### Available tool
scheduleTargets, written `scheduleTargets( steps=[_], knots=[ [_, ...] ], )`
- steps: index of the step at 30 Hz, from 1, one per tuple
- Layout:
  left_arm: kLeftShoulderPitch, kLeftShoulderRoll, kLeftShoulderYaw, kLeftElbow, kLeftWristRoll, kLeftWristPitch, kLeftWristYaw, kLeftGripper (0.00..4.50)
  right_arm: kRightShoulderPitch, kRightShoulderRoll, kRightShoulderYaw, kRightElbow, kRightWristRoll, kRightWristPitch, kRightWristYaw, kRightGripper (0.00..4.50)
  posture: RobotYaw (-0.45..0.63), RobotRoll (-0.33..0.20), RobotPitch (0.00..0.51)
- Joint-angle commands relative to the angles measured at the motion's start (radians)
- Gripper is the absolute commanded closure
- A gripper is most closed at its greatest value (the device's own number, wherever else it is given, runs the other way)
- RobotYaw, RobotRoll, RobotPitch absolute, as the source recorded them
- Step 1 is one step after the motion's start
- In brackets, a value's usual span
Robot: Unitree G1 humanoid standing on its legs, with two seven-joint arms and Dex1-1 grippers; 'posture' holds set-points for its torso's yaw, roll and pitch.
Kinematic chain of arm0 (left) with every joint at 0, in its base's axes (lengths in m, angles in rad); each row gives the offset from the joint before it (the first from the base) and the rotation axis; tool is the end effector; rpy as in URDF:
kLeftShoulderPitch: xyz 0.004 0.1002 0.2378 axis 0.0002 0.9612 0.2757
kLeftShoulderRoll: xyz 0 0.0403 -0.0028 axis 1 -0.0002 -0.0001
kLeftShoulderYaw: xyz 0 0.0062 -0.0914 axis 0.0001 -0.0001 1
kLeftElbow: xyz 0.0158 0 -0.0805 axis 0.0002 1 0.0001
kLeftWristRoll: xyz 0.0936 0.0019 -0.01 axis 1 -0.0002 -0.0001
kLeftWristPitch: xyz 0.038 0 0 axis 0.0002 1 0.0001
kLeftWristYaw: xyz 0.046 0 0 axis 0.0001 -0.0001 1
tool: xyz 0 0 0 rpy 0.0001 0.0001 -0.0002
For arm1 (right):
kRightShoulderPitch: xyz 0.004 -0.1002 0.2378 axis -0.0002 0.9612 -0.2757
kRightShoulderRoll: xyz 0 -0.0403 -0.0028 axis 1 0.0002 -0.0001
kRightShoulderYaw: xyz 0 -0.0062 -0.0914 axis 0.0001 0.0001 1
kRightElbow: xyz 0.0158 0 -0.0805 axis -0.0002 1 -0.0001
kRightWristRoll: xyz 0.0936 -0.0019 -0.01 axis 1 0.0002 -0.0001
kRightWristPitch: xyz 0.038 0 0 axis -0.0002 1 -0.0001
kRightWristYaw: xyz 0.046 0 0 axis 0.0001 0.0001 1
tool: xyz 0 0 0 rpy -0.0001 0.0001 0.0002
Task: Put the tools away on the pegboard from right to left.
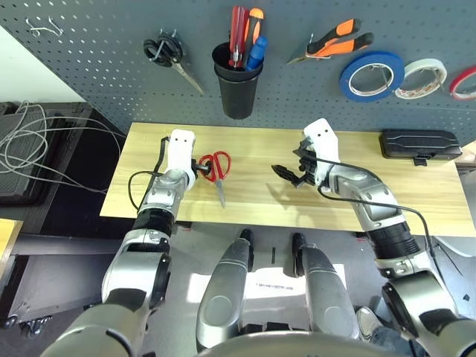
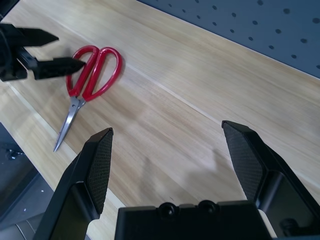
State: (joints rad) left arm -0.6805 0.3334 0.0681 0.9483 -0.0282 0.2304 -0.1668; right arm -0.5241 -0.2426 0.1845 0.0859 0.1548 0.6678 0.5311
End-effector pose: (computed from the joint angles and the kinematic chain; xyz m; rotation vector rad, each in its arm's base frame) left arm 0.2967 0.2230 0.0649 0.1818 0.4955 -0.0093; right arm 0.2750 -0.1329 0.1255 -0.1494 0.3294 0.7418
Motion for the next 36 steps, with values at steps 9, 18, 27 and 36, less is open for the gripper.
scheduleTargets(
  steps=[9, 18, 27, 36],
  knots=[
    [-0.002, 0.004, 0.005, 0.125, 0.014, -0.037, -0.002, 0.01, 0.039, 0.01, 0.037, -0.063, 0.002, 0.044, 0.007, 0.0, 0.08, 0.0, 0.42],
    [0.064, -0.01, -0.07, 0.053, 0.019, 0.261, -0.216, 2.57, 0.025, 0.0, 0.031, -0.051, 0.004, 0.043, 0.019, 0.0, 0.09, 0.0, 0.42],
    [0.167, 0.009, -0.055, -0.18, 0.005, 0.373, -0.231, 4.48, -0.014, 0.018, 0.021, -0.005, 0.004, -0.012, 0.023, 0.0, 0.11, 0.0, 0.4],
    [0.307, -0.004, 0.025, -0.466, -0.038, 0.292, -0.178, 4.48, -0.035, 0.031, 0.009, 0.018, 0.016, -0.075, 0.044, 0.0, 0.12, 0.0, 0.384]
  ],
)
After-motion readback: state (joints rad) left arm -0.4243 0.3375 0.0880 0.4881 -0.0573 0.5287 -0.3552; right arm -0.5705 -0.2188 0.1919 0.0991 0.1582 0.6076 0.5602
